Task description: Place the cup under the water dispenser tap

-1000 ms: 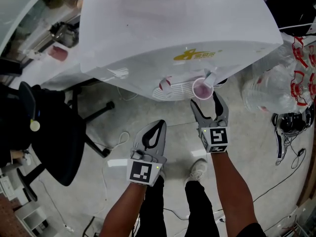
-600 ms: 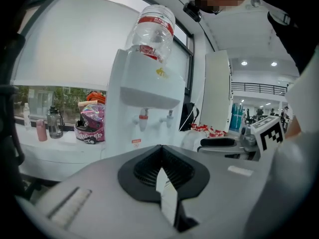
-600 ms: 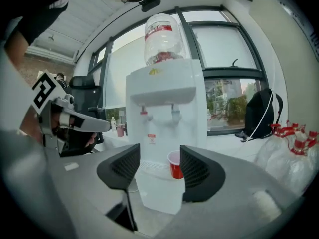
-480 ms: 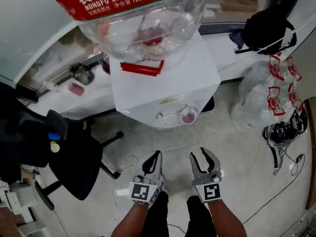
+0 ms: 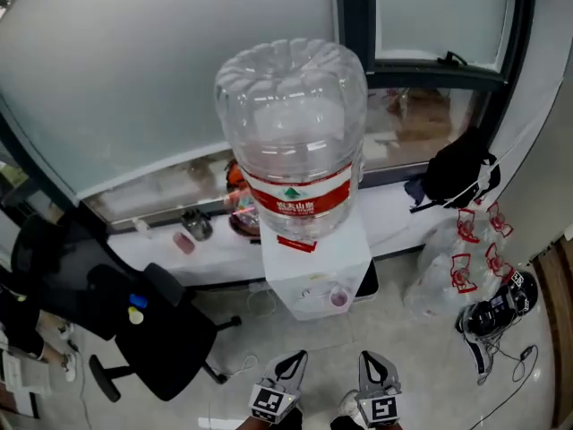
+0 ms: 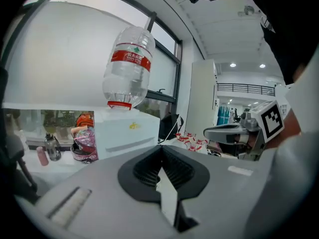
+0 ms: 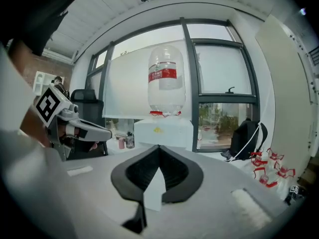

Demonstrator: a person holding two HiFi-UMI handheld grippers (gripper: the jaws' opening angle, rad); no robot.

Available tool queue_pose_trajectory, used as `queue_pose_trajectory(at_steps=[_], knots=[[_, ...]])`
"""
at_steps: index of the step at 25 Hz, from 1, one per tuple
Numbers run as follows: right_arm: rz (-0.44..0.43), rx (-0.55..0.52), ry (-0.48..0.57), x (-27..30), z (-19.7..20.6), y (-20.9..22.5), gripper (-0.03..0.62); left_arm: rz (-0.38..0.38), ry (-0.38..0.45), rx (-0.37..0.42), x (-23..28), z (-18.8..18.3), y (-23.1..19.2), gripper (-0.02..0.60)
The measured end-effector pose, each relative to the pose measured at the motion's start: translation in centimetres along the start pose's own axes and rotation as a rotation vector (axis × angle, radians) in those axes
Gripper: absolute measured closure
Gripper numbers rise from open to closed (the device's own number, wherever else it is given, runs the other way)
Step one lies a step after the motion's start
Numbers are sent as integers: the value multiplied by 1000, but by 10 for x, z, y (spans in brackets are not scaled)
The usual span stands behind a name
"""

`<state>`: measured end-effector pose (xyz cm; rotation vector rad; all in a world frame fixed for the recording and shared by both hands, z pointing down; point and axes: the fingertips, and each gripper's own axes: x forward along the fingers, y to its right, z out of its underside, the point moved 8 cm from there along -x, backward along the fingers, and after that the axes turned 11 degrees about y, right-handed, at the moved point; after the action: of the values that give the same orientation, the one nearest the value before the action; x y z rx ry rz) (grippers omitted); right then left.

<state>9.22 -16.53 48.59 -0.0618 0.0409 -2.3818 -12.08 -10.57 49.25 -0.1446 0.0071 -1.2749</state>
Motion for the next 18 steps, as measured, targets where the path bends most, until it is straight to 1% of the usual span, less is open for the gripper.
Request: queue_pose_trajectory(at_steps=[3,8,11,14,18], knots=[[-32,-10,8,-4,-36,-3,591,3,-9,-5,-12,-28,7,563],[-58,-44,85,9,-90,-2,592,2,19,11,-15,-62,8,563],[-62,-58,114,12,-112,-2,592,-10,40,27,-15,-79,8,563],[-69,-79,140,14,-128,-1,592,-21,87,16,-12,-96,9,563],[-65,-111,164,18,-145,3,592,-27,120,59,-8,-120,6,563]])
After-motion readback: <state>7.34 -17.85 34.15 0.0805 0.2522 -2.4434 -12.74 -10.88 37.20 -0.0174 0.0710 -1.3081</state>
